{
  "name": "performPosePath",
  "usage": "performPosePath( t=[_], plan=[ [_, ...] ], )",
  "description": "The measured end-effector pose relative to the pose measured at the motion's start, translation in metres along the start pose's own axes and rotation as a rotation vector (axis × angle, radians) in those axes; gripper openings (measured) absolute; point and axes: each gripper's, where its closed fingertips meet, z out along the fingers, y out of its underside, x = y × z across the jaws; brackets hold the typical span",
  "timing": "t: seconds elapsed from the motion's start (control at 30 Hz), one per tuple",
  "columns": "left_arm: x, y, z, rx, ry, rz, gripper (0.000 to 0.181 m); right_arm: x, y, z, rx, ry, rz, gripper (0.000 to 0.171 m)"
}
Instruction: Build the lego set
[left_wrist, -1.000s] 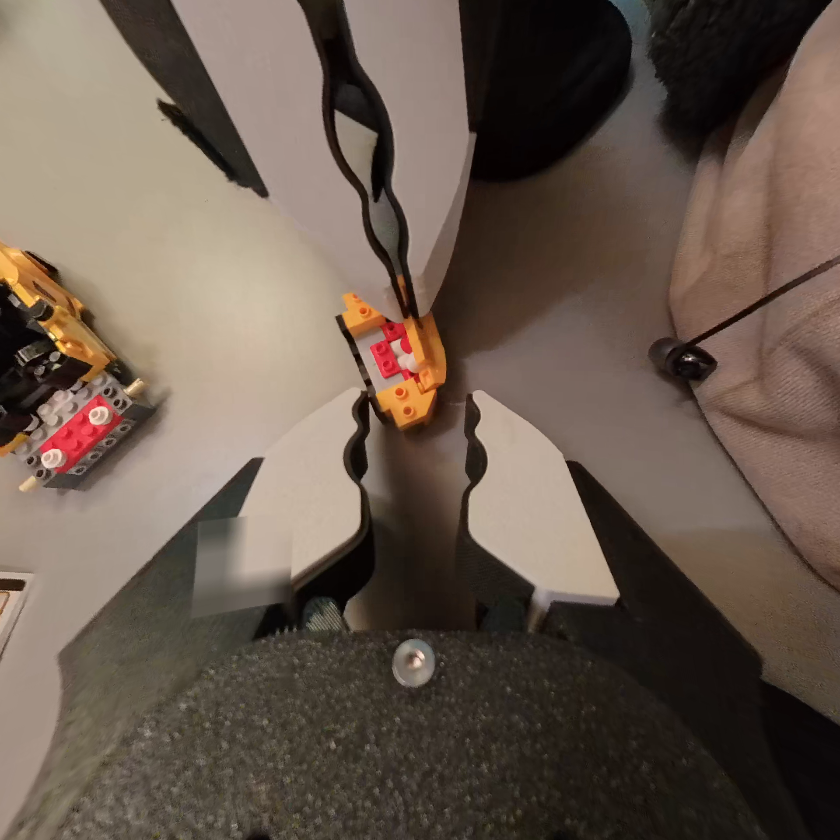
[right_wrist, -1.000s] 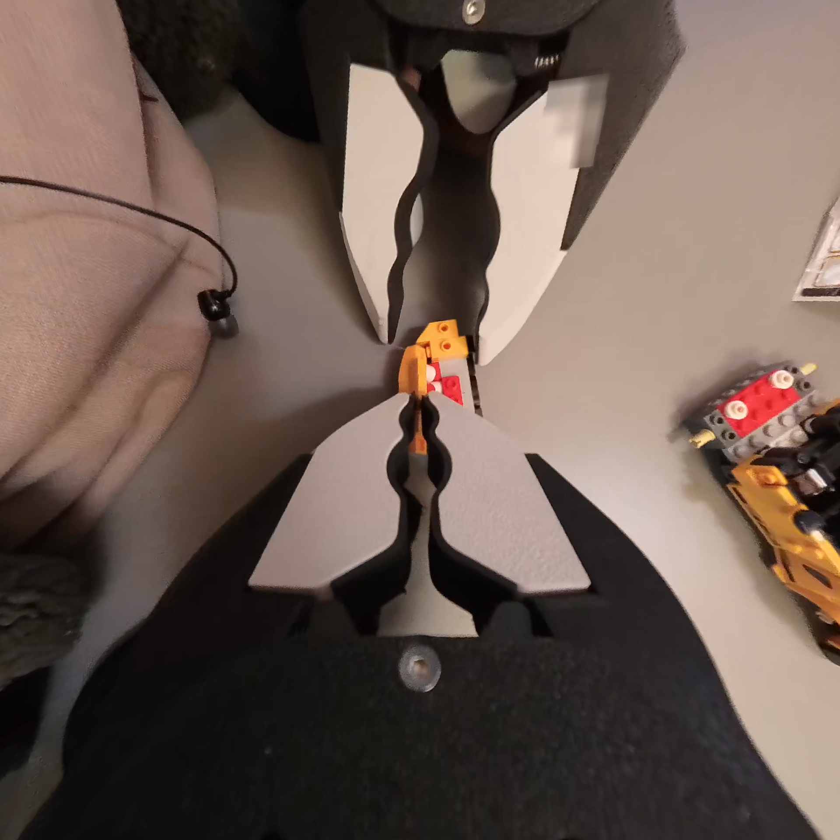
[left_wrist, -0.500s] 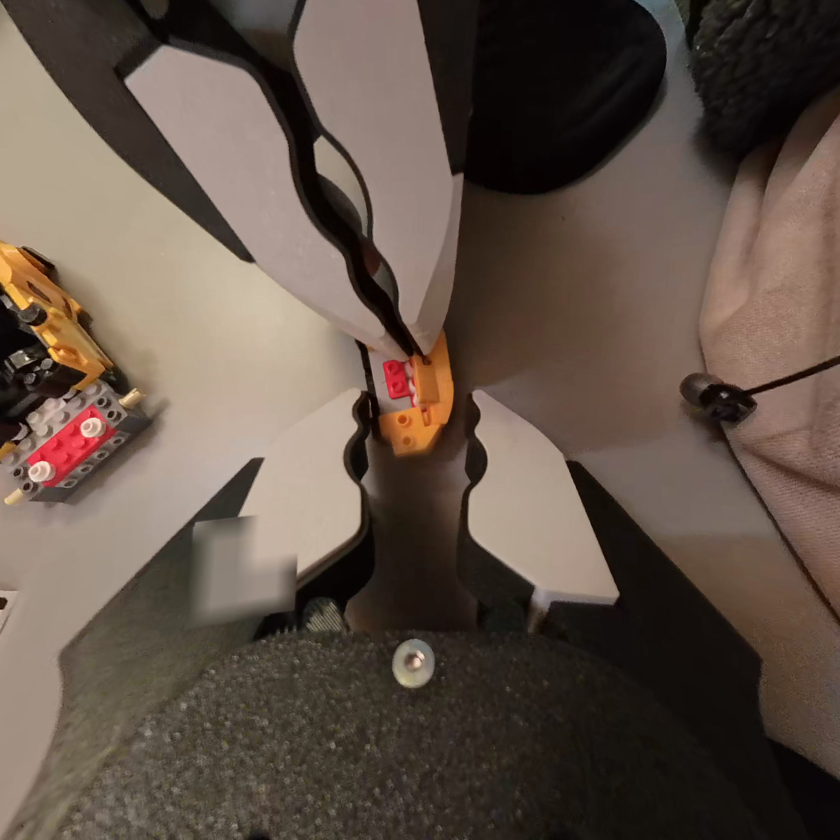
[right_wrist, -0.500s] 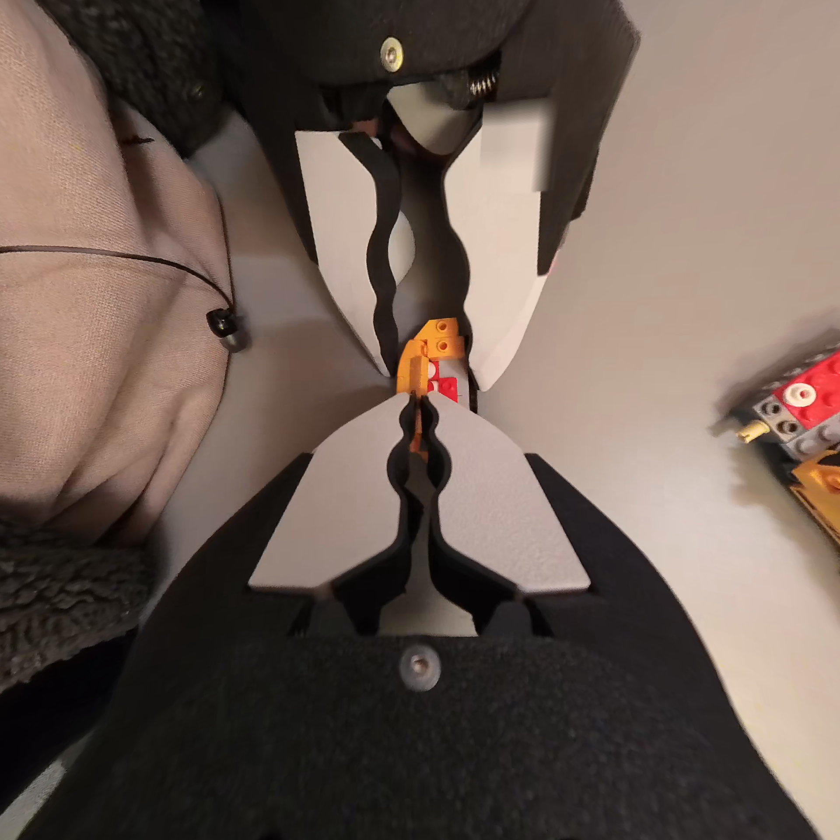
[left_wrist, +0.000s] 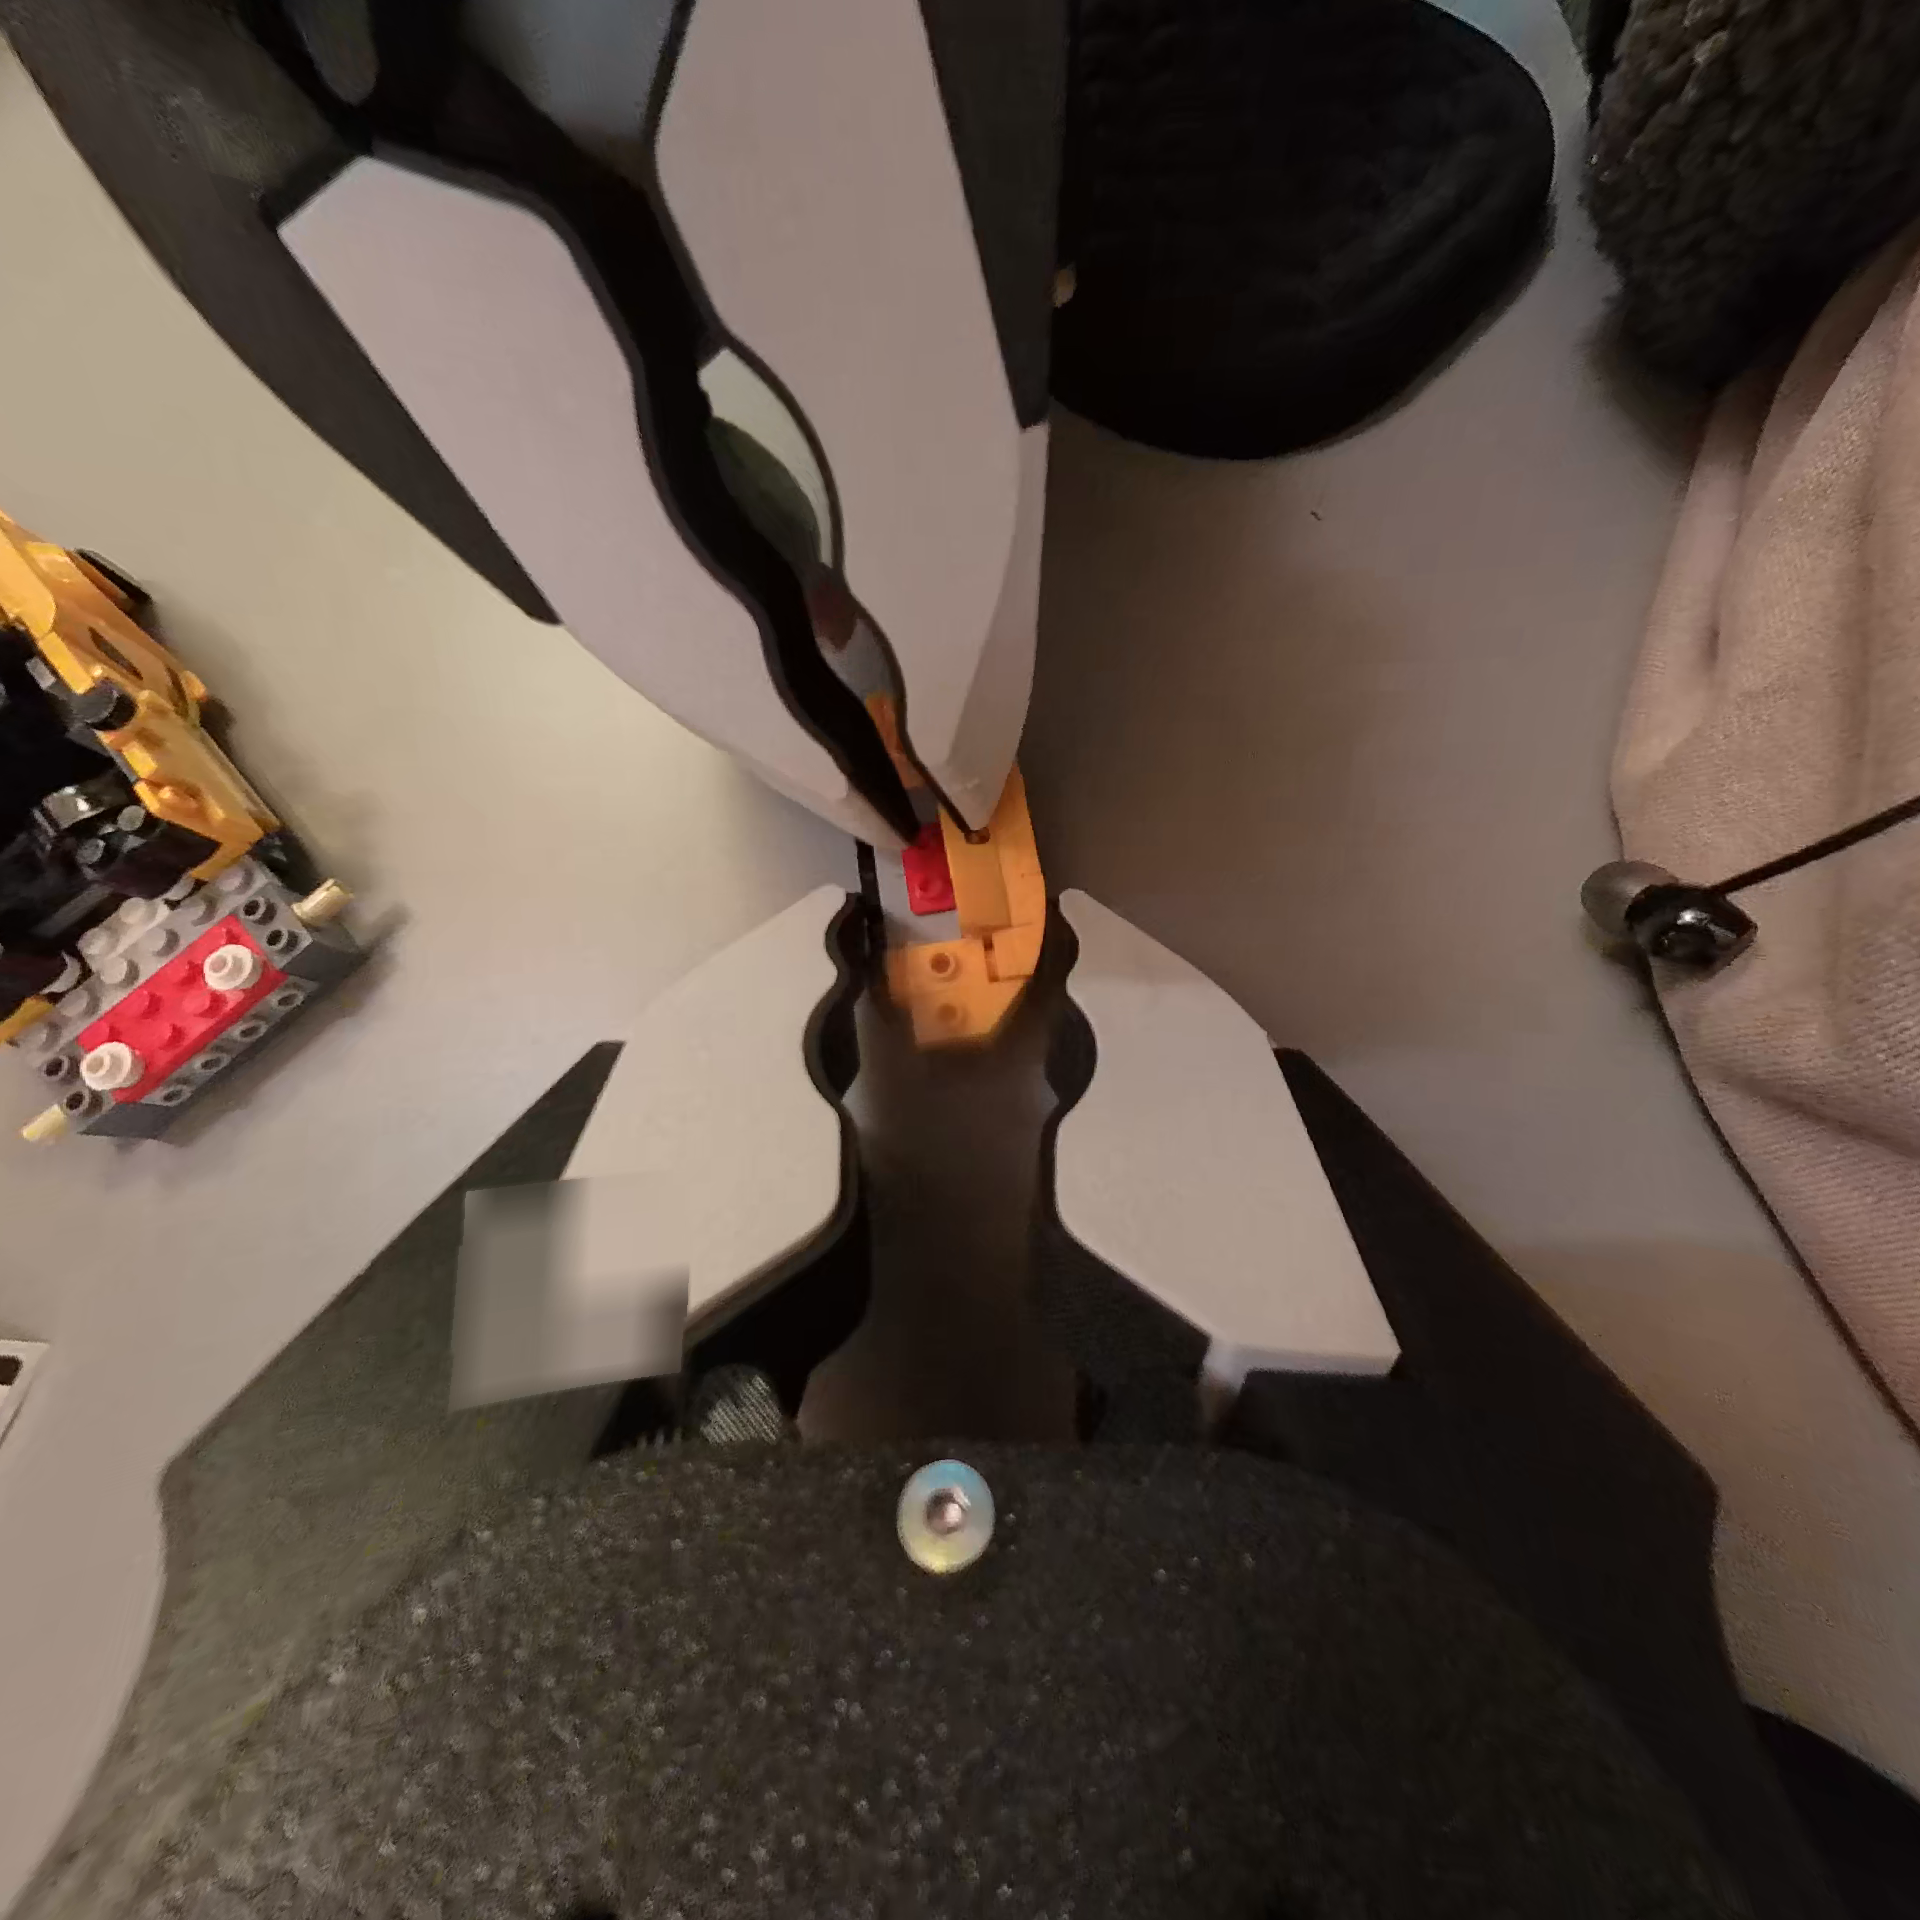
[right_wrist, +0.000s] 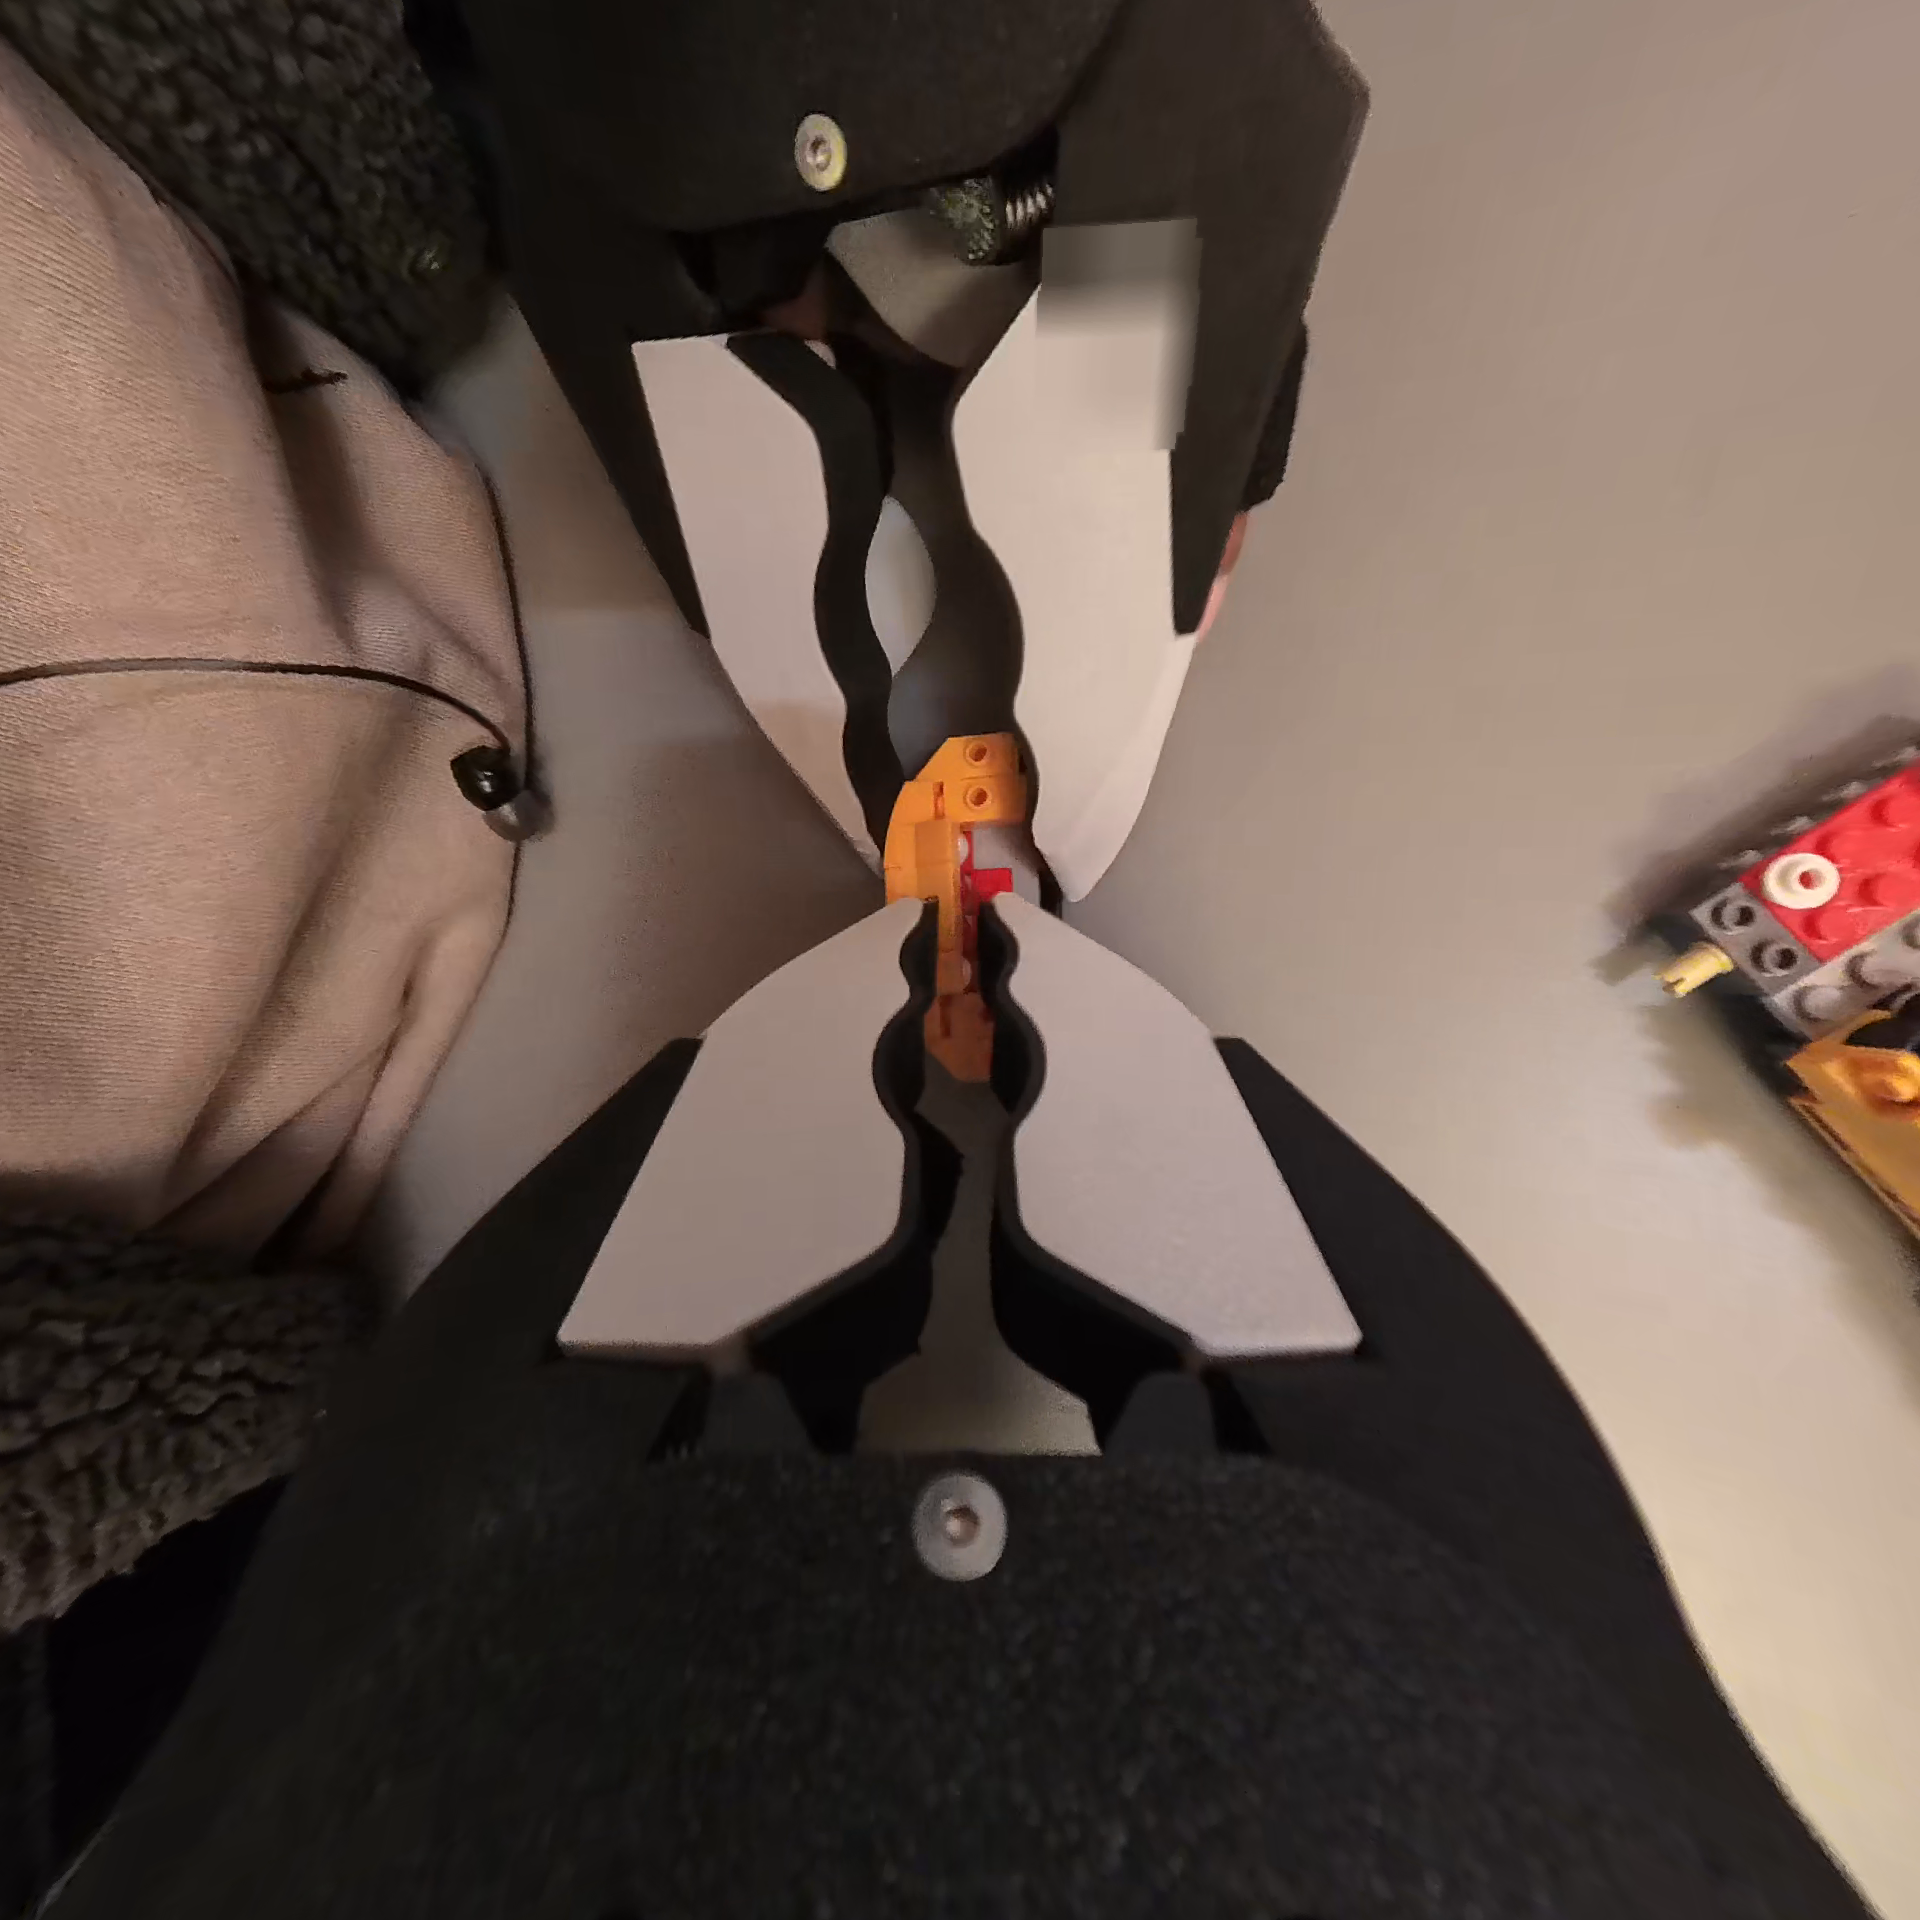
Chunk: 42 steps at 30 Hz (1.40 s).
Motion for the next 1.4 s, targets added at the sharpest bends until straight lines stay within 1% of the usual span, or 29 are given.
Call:
performPosePath(
  t=[0.07,0.17,0.3,0.4,0.9,1.07,1.2,1.3,1.33,1.37,1.4],
  plan=[
    [0.000,0.000,0.000,-0.003,-0.011,0.007,0.033,-0.003,0.000,-0.002,0.019,0.030,-0.061,0.011],
    [0.000,0.000,-0.001,-0.008,-0.024,0.024,0.032,-0.008,-0.003,-0.008,0.080,0.082,-0.134,0.012],
    [-0.001,0.000,-0.002,-0.016,-0.044,0.038,0.032,-0.009,-0.008,-0.004,0.157,0.121,-0.100,0.010],
    [0.000,0.000,-0.003,-0.015,-0.046,0.042,0.032,-0.001,-0.005,0.002,0.151,0.140,-0.070,0.010],
    [0.002,0.000,-0.005,0.000,-0.034,0.020,0.033,-0.004,-0.003,0.009,0.087,-0.042,0.047,0.007],
    [0.002,-0.001,-0.005,0.004,-0.030,0.013,0.033,-0.004,-0.002,0.009,0.045,-0.090,0.037,0.007],
    [0.002,0.000,-0.005,0.006,-0.026,0.008,0.033,-0.004,-0.002,0.009,0.043,-0.096,0.034,0.007],
    [0.002,0.000,-0.006,0.008,-0.021,0.001,0.033,-0.003,-0.004,0.008,0.085,-0.064,0.009,0.007],
    [0.003,0.000,-0.006,0.008,-0.019,0.003,0.033,-0.004,-0.005,0.005,0.110,-0.045,-0.020,0.009],
    [0.003,0.000,-0.006,0.008,-0.018,0.007,0.033,-0.004,-0.006,0.001,0.132,-0.030,-0.048,0.019],
    [0.003,0.000,-0.006,0.008,-0.018,0.008,0.033,-0.004,-0.005,-0.003,0.144,-0.013,-0.063,0.025]
  ],
)
